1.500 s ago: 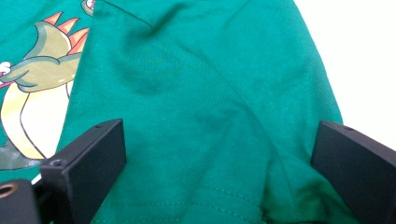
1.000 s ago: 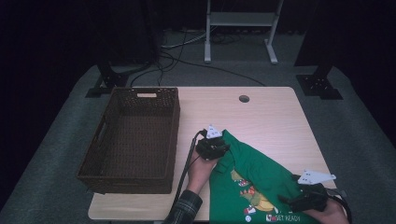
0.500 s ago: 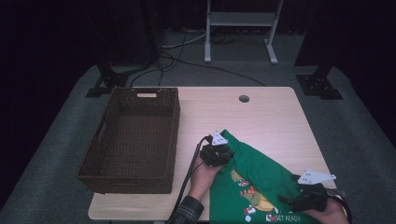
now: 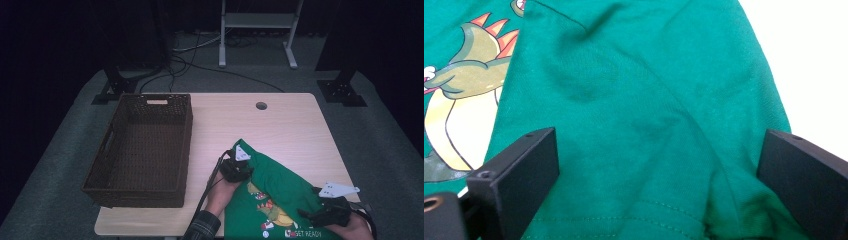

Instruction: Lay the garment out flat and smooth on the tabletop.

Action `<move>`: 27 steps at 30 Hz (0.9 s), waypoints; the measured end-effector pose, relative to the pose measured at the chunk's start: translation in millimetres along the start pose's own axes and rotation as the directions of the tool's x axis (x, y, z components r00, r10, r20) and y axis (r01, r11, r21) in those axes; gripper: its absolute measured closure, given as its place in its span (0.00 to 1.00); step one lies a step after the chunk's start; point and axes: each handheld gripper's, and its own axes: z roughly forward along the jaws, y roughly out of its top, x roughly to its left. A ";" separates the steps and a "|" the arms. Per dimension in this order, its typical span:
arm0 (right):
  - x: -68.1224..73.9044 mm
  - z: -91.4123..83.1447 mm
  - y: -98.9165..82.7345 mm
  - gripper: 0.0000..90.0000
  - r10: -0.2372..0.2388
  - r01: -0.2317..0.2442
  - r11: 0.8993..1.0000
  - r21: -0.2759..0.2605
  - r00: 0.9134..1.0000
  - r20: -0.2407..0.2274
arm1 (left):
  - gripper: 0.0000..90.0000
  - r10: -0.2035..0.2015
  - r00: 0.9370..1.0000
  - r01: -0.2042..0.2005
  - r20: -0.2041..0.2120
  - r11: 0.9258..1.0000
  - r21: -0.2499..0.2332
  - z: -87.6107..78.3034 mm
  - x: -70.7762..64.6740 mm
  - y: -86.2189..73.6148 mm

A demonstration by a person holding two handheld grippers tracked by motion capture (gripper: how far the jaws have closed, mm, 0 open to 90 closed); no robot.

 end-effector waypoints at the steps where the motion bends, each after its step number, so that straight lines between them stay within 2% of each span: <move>1: 0.0 0.0 0.0 0.03 0.000 0.000 1.000 0.000 1.000 0.000 | 0.74 0.005 1.000 -0.005 -0.007 1.000 0.000 0.1 -0.2 -0.2; 8: 0.1 0.0 0.0 0.03 0.001 -0.001 1.000 0.000 1.000 0.000 | 0.71 -0.001 1.000 0.001 -0.011 1.000 -0.012 -0.2 -0.2 -2.5; 11: 0.1 0.0 0.0 0.03 0.000 0.000 1.000 0.000 1.000 0.000 | 0.81 0.010 0.999 -0.010 -0.034 1.000 -0.010 -0.4 1.0 -2.5; 15: 0.1 0.0 0.0 0.03 0.000 0.000 1.000 0.000 1.000 0.000 | 0.93 0.002 0.999 -0.003 -0.039 1.000 -0.011 -0.7 4.2 -2.6; 21: 0.0 0.0 0.0 0.03 0.000 0.000 1.000 0.000 1.000 0.000 | 0.97 -0.031 0.999 0.031 -0.010 0.999 -0.018 -1.8 8.3 -3.0; 25: 0.0 0.0 0.0 0.03 0.000 0.000 1.000 0.000 1.000 0.000 | 0.97 -0.069 0.997 0.070 0.031 0.996 -0.053 -6.4 11.7 -2.5; 27: 0.0 0.0 0.0 0.03 0.000 0.000 1.000 0.000 1.000 0.000 | 0.97 -0.075 0.996 0.077 0.039 0.994 -0.071 -9.9 12.3 -0.1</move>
